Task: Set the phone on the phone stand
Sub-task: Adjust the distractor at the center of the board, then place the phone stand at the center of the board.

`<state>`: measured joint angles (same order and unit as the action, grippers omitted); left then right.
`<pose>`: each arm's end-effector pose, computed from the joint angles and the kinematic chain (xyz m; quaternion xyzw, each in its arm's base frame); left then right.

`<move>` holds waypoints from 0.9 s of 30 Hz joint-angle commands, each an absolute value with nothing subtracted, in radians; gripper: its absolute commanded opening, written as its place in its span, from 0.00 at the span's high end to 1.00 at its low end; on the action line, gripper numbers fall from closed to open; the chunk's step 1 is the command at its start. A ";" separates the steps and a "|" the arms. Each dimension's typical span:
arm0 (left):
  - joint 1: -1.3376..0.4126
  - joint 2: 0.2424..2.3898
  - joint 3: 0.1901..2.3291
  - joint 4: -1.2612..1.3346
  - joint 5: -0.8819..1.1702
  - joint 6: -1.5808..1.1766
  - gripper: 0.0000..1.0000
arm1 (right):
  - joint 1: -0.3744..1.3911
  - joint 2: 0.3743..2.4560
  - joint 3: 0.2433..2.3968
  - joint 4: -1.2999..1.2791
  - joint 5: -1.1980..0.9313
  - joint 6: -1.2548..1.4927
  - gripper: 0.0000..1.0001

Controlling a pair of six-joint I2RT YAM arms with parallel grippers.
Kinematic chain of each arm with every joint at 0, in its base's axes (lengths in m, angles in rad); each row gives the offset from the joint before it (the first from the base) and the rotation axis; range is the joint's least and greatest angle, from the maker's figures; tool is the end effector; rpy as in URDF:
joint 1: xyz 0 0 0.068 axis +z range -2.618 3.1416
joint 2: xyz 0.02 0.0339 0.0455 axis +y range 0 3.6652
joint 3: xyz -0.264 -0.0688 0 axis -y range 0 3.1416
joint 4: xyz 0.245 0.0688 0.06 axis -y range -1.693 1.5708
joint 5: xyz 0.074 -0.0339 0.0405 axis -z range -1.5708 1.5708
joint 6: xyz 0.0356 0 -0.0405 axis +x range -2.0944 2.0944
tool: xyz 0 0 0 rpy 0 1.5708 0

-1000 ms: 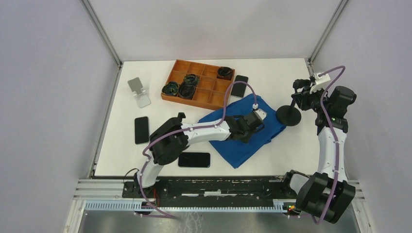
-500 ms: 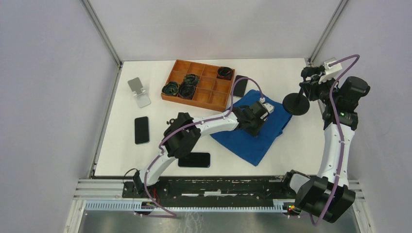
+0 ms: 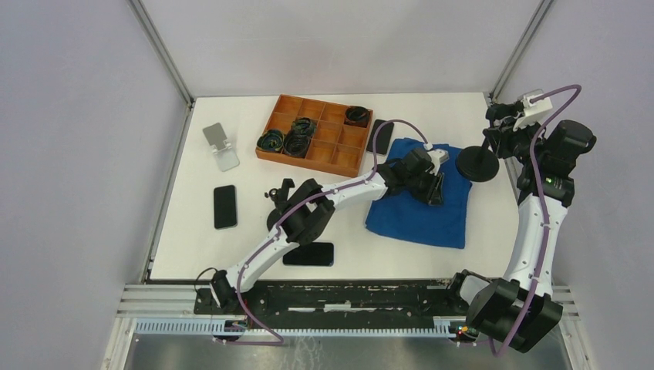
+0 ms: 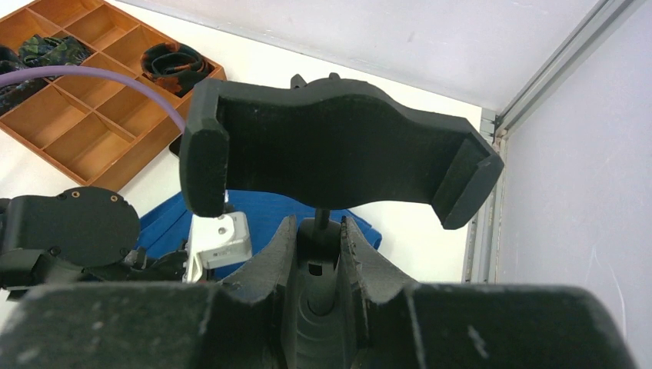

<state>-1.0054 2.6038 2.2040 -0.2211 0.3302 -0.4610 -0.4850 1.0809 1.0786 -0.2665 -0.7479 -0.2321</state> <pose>0.3028 -0.4987 0.1460 0.3082 0.8247 -0.4105 0.2373 0.2213 -0.0893 0.3793 -0.1262 0.7625 0.0742 0.6302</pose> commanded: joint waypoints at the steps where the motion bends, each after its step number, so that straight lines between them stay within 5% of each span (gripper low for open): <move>1: -0.987 2.563 2.202 -0.030 0.392 -0.587 0.57 | -0.495 1.068 1.116 -0.187 -0.750 -0.226 1.00; 9: -0.966 2.156 1.790 0.103 0.275 -0.502 0.41 | -0.496 1.053 1.063 -0.194 -0.799 -0.240 1.00; 18: -0.967 1.700 1.346 0.112 0.047 -0.348 0.39 | -0.473 1.023 0.980 -0.195 -0.960 -0.257 1.00; 27: -0.967 1.258 1.073 0.053 -0.138 -0.270 0.25 | -0.122 1.009 0.839 -0.094 -0.904 -0.224 1.00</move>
<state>-0.9653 1.4151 1.1465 0.0654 -0.0204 -0.3431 -0.2783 1.0328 0.8715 -0.2276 -0.8967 -0.2493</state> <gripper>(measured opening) 0.722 0.232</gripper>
